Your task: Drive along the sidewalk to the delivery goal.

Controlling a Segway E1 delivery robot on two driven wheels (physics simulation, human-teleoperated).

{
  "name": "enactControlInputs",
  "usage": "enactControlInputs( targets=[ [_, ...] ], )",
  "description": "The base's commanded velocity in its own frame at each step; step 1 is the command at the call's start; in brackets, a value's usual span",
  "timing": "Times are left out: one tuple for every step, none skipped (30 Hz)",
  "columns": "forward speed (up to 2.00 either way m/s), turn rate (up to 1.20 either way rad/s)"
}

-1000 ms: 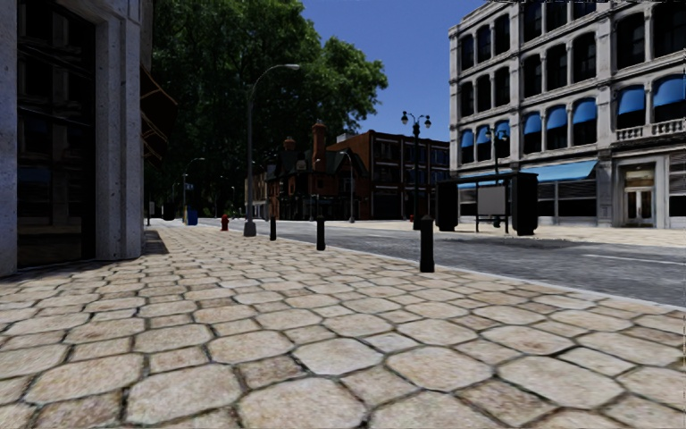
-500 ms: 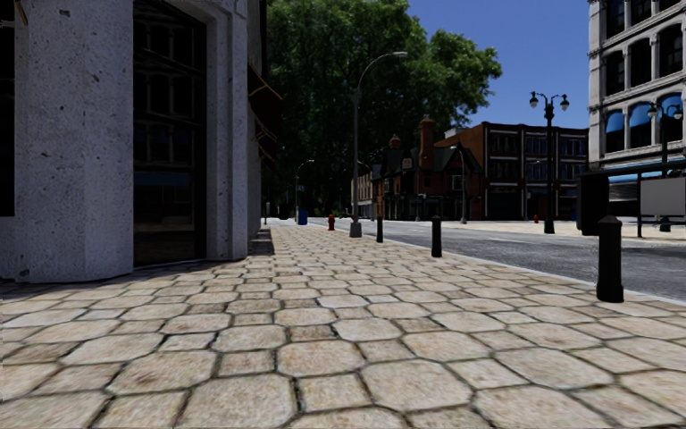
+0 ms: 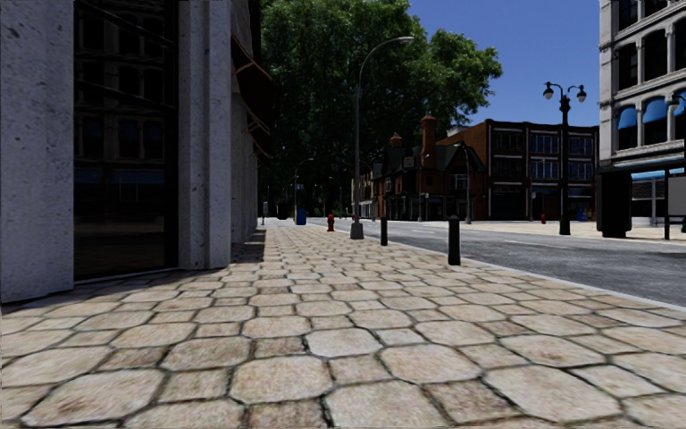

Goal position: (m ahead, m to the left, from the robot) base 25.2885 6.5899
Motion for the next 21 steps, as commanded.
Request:
enactControlInputs(
  targets=[
    [2.00, 0.00],
    [2.00, 0.00],
    [2.00, 0.00],
    [2.00, 0.00],
    [2.00, 0.00],
    [2.00, 0.00],
    [2.00, 0.00],
    [2.00, 0.00],
    [2.00, 0.00],
    [2.00, 0.00],
    [2.00, 0.00],
    [2.00, 0.00],
    [2.00, 0.00],
    [2.00, 0.00],
    [2.00, 0.00],
    [2.00, 0.00],
    [2.00, 0.00],
    [2.00, 0.00],
    [2.00, 0.00],
    [2.00, 0.00],
    [2.00, 0.00]
  ],
)
